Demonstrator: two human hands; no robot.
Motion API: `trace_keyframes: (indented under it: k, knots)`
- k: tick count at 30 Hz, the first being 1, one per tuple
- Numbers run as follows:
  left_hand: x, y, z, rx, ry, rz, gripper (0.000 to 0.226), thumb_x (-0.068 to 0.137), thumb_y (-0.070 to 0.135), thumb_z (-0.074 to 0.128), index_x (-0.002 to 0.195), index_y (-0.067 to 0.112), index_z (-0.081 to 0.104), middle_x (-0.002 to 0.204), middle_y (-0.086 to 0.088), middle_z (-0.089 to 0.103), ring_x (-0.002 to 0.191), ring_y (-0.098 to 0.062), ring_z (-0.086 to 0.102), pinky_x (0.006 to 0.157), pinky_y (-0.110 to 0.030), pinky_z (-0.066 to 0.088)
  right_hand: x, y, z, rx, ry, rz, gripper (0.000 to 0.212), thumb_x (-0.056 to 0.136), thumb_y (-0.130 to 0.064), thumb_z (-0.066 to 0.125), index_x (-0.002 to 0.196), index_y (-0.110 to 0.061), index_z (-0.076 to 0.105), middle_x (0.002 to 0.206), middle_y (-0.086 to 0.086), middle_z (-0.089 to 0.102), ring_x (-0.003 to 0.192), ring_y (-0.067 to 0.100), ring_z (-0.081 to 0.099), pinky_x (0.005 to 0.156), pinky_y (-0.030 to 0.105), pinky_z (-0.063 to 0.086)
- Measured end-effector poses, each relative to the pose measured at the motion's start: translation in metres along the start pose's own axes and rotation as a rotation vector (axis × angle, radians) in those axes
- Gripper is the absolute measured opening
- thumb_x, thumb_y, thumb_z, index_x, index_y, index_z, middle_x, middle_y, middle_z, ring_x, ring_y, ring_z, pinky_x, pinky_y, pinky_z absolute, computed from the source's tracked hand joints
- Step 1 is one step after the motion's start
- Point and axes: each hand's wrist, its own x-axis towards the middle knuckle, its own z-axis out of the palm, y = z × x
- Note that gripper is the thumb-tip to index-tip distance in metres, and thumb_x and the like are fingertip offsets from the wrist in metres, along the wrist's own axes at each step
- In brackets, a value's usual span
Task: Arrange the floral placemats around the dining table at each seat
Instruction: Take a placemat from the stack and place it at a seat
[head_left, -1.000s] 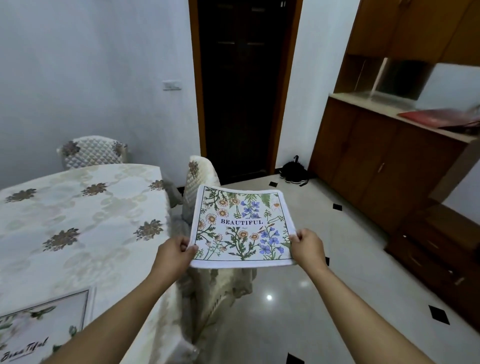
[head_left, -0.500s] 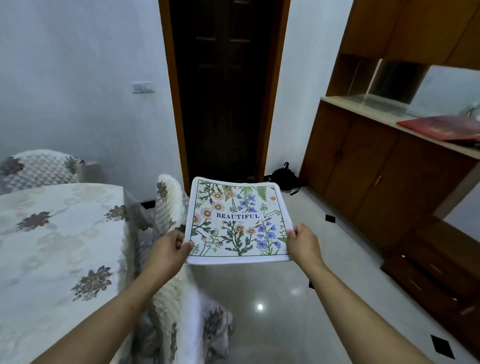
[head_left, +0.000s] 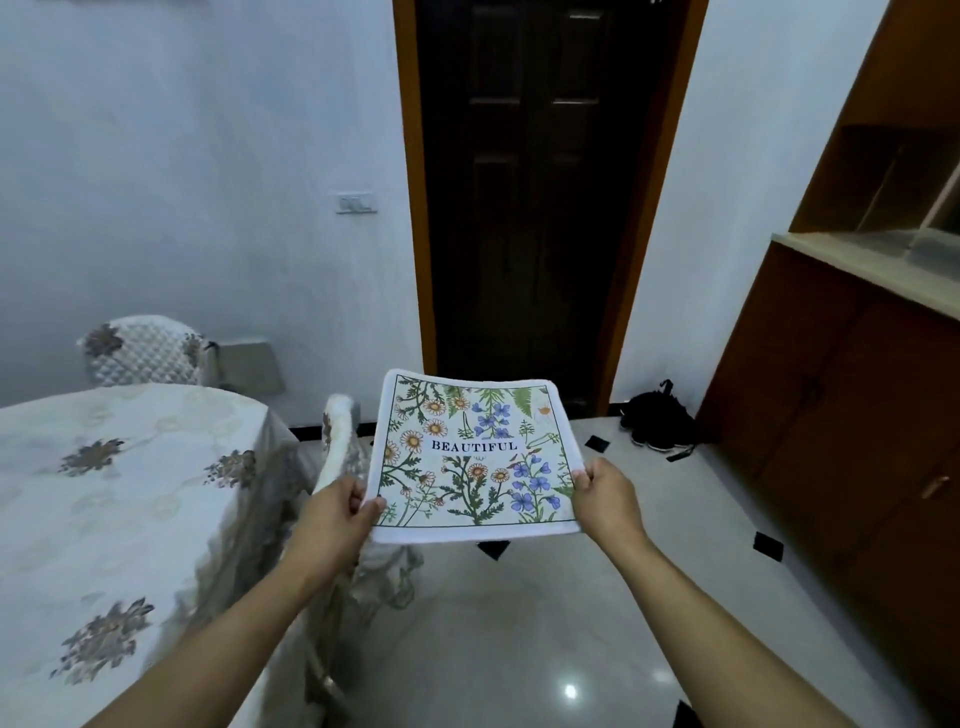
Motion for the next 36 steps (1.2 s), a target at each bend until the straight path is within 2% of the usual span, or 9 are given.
trace_keyframes:
  k: [3,6,8,14,22,25,28,31,36]
  knots:
    - [0.024,0.009,0.011,0.013,0.039,-0.041,0.034,0.087,0.031,0.067,0.064,0.021,0.044,0.056,0.006,0.05,0.052,-0.009,0.045,0.048,-0.027,0.032,0.052,-0.011,0.003,0.005,-0.072,-0.054,0.026,0.1,-0.027,0.044,0.081,-0.012,0.054,0.074,0.0,0.06,0.063,0.011,0.054,0.046,0.023,0.03]
    - [0.058,0.009,0.017,0.031,0.078,-0.097,0.028,0.087,0.035,0.065,0.07,0.018,0.051,0.062,0.002,0.058,0.058,-0.012,0.052,0.05,-0.028,0.035,0.102,-0.025,0.019,0.009,-0.103,-0.118,0.028,0.098,-0.022,0.046,0.07,-0.017,0.046,0.073,0.002,0.058,0.064,0.018,0.052,0.047,0.025,0.028]
    - [0.086,0.005,0.021,0.043,0.081,-0.115,0.028,0.087,0.036,0.064,0.073,0.015,0.051,0.065,-0.001,0.06,0.061,-0.016,0.054,0.054,-0.03,0.037,0.134,-0.035,0.033,0.012,-0.132,-0.134,0.027,0.098,-0.024,0.045,0.073,-0.017,0.049,0.076,0.003,0.062,0.068,0.02,0.056,0.048,0.026,0.031]
    - [0.207,-0.008,0.04,0.026,0.139,-0.097,0.032,0.084,0.03,0.068,0.065,0.017,0.046,0.055,0.003,0.052,0.053,-0.01,0.048,0.051,-0.027,0.034,0.244,-0.069,0.071,-0.017,-0.133,-0.167,0.03,0.098,-0.028,0.043,0.069,-0.021,0.042,0.068,-0.001,0.056,0.061,0.015,0.053,0.046,0.028,0.03]
    - [0.366,-0.014,0.052,-0.006,0.104,-0.111,0.021,0.09,0.03,0.062,0.073,0.02,0.055,0.061,0.009,0.062,0.056,-0.001,0.056,0.049,-0.025,0.036,0.38,-0.127,0.112,-0.017,-0.129,-0.169,0.029,0.098,-0.029,0.043,0.073,-0.016,0.047,0.072,0.0,0.059,0.064,0.015,0.055,0.048,0.029,0.034]
    - [0.411,-0.022,0.049,-0.018,0.121,-0.163,0.018,0.091,0.034,0.058,0.079,0.022,0.055,0.07,0.005,0.067,0.065,-0.01,0.062,0.059,-0.033,0.05,0.427,-0.149,0.14,0.018,-0.166,-0.168,0.031,0.098,-0.029,0.044,0.07,-0.017,0.044,0.07,0.0,0.058,0.061,0.013,0.054,0.046,0.027,0.033]
    - [0.45,-0.034,0.047,0.013,0.146,-0.199,0.017,0.093,0.035,0.054,0.083,0.021,0.054,0.074,0.003,0.067,0.067,-0.014,0.063,0.063,-0.039,0.053,0.475,-0.175,0.175,0.028,-0.214,-0.211,0.033,0.099,-0.031,0.045,0.068,-0.018,0.043,0.068,-0.002,0.057,0.058,0.011,0.053,0.044,0.026,0.031]
    - [0.489,-0.05,0.042,0.061,0.191,-0.234,0.02,0.095,0.036,0.051,0.087,0.018,0.056,0.077,0.002,0.067,0.07,-0.017,0.063,0.066,-0.04,0.053,0.525,-0.204,0.218,0.033,-0.286,-0.271,0.034,0.099,-0.032,0.045,0.067,-0.019,0.042,0.067,-0.002,0.057,0.056,0.01,0.051,0.044,0.026,0.03]
    - [0.549,-0.067,0.033,0.108,0.357,-0.353,0.024,0.095,0.032,0.052,0.075,0.02,0.048,0.067,0.003,0.059,0.062,-0.016,0.057,0.056,-0.035,0.042,0.614,-0.272,0.295,0.056,-0.436,-0.406,0.03,0.097,-0.029,0.045,0.069,-0.019,0.046,0.073,-0.001,0.06,0.061,0.011,0.055,0.045,0.026,0.033]
